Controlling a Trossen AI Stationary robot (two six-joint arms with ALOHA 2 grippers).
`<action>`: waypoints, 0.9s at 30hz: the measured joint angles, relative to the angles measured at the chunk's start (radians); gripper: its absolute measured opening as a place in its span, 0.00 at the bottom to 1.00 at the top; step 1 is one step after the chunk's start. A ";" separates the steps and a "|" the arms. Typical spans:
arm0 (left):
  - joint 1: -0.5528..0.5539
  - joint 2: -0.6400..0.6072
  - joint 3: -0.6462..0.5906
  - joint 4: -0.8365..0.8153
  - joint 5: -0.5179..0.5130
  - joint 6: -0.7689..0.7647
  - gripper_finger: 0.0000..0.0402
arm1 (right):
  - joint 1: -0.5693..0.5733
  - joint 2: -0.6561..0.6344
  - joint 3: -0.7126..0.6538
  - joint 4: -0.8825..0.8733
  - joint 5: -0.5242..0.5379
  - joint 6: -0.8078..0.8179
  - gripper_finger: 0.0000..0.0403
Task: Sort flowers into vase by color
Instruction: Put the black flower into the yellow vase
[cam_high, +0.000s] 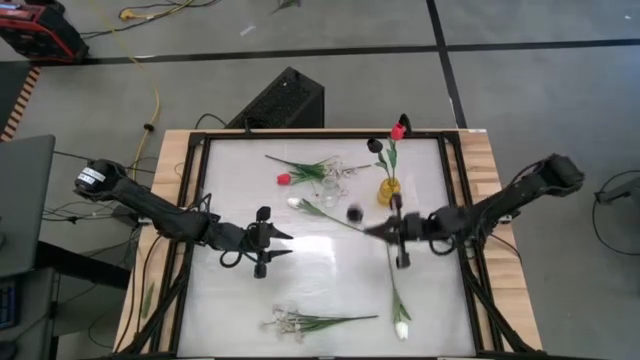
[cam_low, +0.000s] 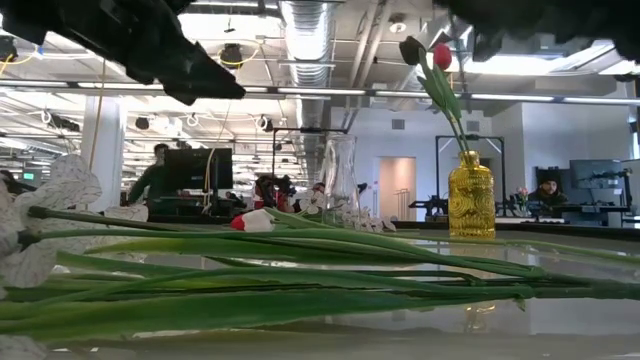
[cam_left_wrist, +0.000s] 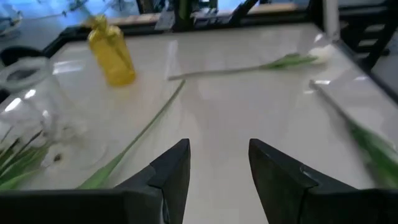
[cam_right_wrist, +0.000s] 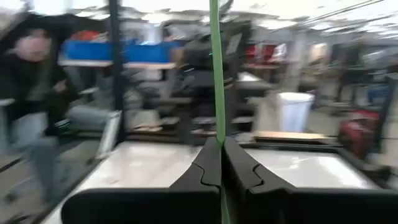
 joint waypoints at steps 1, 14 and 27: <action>0.006 0.000 -0.001 -0.006 0.000 0.001 0.38 | -0.036 -0.016 -0.020 0.026 0.000 0.000 0.05; 0.031 0.000 -0.003 -0.004 -0.005 0.071 0.38 | -0.390 -0.222 -0.145 0.122 -0.025 -0.043 0.05; 0.089 0.000 -0.004 0.067 -0.033 0.070 0.38 | -0.577 -0.360 -0.290 0.148 -0.087 0.069 0.05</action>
